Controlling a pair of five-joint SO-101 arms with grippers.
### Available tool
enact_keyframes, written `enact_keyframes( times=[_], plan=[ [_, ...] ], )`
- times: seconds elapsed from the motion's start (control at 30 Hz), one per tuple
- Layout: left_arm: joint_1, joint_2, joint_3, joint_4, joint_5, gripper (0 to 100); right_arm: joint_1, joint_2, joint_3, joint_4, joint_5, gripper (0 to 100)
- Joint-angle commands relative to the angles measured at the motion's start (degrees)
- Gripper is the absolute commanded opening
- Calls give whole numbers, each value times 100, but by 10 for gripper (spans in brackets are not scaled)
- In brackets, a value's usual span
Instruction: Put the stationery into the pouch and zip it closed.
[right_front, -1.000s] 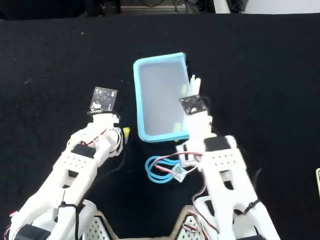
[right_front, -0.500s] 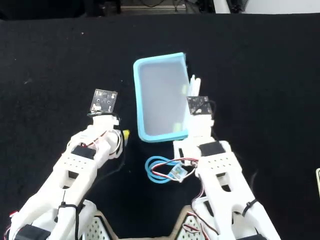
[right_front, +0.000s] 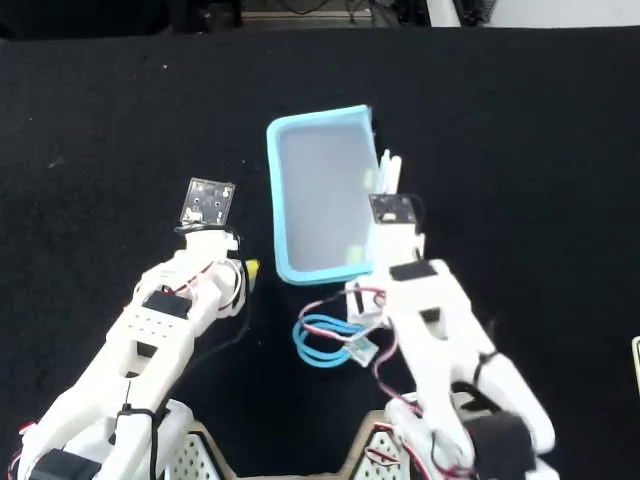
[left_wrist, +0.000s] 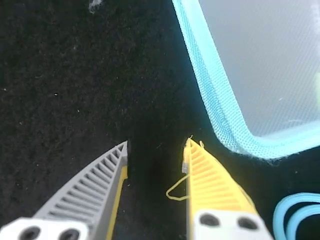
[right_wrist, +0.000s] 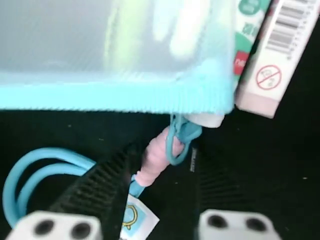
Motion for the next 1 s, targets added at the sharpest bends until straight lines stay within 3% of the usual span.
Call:
enact_keyframes(
  times=[0.0,0.13,0.27,0.37,0.57,0.63,0.8,0.97],
  plan=[
    [-48,-70,-84,-88,26,184,62,488,-479,211,35,138],
    [-48,-70,-84,-88,26,184,79,620,-567,334,800,129],
    [-48,-70,-84,-88,26,184,105,277,-576,738,2207,5],
    [-48,-70,-84,-88,26,184,114,-233,-558,1319,3270,8],
    [-48,-70,-84,-88,26,184,105,-1473,-453,1829,4633,13],
    [-48,-70,-84,-79,26,184,105,-1736,-391,1837,4835,38],
    [-48,-70,-84,-79,26,184,105,-1824,-207,1829,4844,222],
    [-48,-70,-84,-70,26,184,105,-1824,-171,1829,4844,157]
  ],
)
